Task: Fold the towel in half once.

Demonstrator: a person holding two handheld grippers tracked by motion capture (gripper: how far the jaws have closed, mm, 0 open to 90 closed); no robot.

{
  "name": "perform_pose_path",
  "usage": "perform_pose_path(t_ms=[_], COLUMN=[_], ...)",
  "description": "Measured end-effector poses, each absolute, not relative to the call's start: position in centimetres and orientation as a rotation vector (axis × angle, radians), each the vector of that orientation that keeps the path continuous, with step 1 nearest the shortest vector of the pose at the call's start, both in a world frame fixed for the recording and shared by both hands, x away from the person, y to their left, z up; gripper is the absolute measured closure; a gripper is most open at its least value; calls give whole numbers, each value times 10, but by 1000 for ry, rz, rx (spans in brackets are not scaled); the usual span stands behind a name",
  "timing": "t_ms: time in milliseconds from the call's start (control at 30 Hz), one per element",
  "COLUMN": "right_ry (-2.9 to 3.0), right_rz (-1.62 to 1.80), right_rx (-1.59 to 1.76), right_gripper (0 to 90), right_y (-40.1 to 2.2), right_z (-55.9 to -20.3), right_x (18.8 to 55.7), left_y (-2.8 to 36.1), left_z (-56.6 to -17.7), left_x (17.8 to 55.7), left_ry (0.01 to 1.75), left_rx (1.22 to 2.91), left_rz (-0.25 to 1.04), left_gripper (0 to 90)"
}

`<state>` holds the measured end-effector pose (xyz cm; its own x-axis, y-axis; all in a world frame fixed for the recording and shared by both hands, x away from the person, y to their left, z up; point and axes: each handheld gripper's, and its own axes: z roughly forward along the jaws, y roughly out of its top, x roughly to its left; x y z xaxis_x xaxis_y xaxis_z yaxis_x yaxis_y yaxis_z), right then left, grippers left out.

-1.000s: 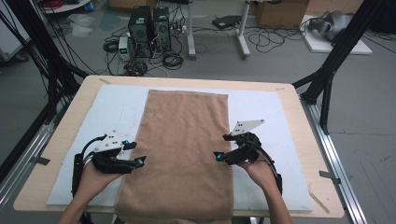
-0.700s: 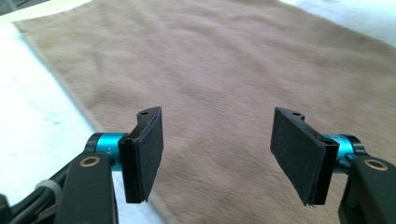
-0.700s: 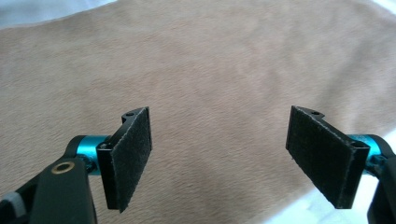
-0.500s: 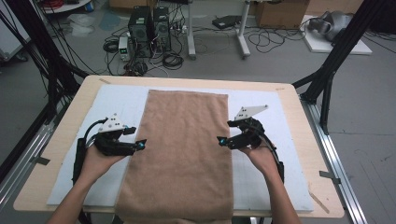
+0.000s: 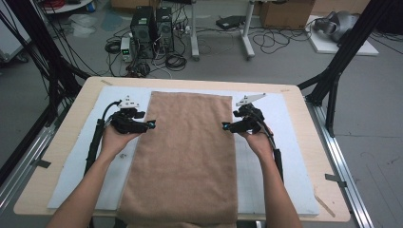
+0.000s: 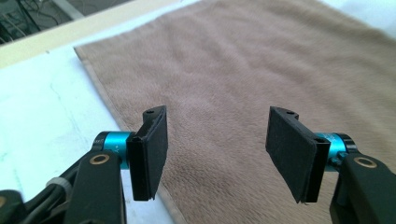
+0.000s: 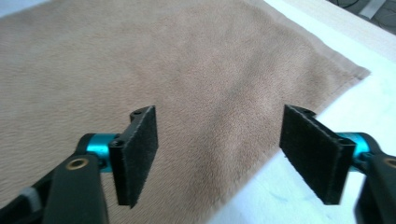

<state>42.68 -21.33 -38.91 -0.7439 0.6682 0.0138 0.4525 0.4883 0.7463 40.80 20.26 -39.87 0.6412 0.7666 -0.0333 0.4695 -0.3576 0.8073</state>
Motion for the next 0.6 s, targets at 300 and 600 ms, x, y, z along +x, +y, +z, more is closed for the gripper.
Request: perform_pose_path(t_ms=[300, 600], right_ry=[2475, 2474], right_rz=[1037, 960], right_rx=[1015, 1156], right_gripper=[408, 553], right_y=[-209, -212], right_z=[-421, -437], right_x=[444, 452], left_y=[197, 200], left_z=[-426, -441], left_x=[426, 433], left_ry=[1013, 1082], left_rx=[2061, 2103], left_rz=[460, 445], left_gripper=[410, 549])
